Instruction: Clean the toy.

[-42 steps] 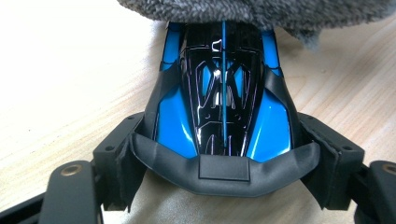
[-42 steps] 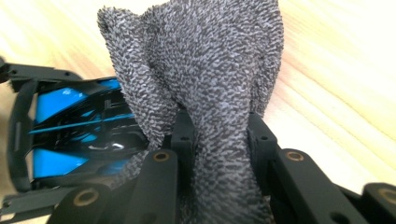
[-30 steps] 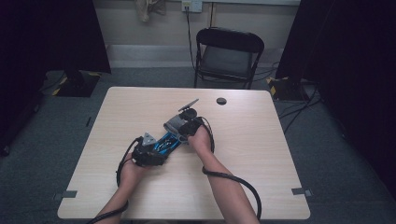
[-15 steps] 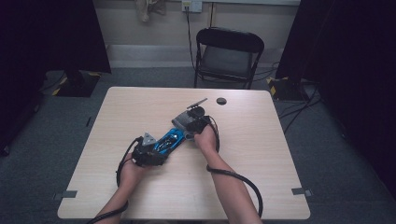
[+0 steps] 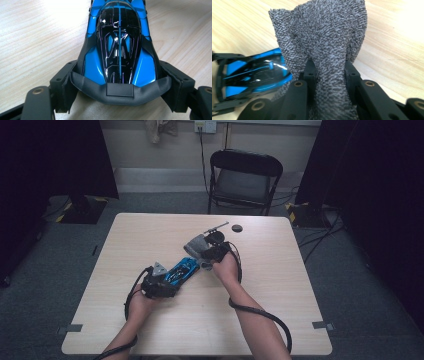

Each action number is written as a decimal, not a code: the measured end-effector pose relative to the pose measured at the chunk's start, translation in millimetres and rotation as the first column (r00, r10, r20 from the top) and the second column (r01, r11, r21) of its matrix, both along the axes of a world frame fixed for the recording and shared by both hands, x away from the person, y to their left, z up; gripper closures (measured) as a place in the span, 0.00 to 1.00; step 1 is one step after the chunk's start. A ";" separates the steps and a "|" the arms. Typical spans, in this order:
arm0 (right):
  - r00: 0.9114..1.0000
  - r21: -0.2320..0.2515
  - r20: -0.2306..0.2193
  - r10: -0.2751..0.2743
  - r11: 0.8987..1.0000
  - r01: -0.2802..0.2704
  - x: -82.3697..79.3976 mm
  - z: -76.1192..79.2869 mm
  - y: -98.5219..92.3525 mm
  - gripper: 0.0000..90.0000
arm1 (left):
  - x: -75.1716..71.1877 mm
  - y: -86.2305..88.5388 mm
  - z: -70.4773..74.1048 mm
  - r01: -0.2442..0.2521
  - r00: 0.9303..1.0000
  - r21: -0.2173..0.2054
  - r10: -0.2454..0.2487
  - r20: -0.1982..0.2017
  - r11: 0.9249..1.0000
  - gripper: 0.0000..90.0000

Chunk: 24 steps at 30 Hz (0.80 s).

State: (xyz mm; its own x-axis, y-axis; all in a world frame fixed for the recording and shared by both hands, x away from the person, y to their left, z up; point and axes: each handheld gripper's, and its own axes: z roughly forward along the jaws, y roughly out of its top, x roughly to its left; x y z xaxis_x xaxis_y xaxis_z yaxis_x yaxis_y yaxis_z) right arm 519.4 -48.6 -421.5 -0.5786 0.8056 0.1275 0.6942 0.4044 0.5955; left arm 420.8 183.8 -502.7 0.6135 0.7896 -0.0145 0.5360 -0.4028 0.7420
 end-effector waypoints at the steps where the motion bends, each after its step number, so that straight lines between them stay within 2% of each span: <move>1: 1.000 0.008 -0.003 0.000 1.000 0.000 -1.4 0.5 0.4 0.79 | 0.0 0.0 0.0 0.000 1.000 0.000 0.000 0.000 1.000 0.27; 3: 1.000 0.021 -0.001 0.009 1.000 -0.009 -5.5 1.8 2.2 0.79 | 0.0 0.0 0.0 0.000 1.000 0.000 0.000 0.000 1.000 0.27; 12: 0.996 0.019 0.011 0.092 0.996 -0.092 -23.8 6.2 22.8 0.79 | 0.0 0.0 0.0 0.000 1.000 0.000 0.000 0.000 1.000 0.27; 24: 0.984 0.024 0.005 0.179 0.983 -0.180 -42.7 -0.2 52.8 0.78 | -0.1 0.0 -0.1 0.000 1.000 0.000 0.000 0.001 1.000 0.27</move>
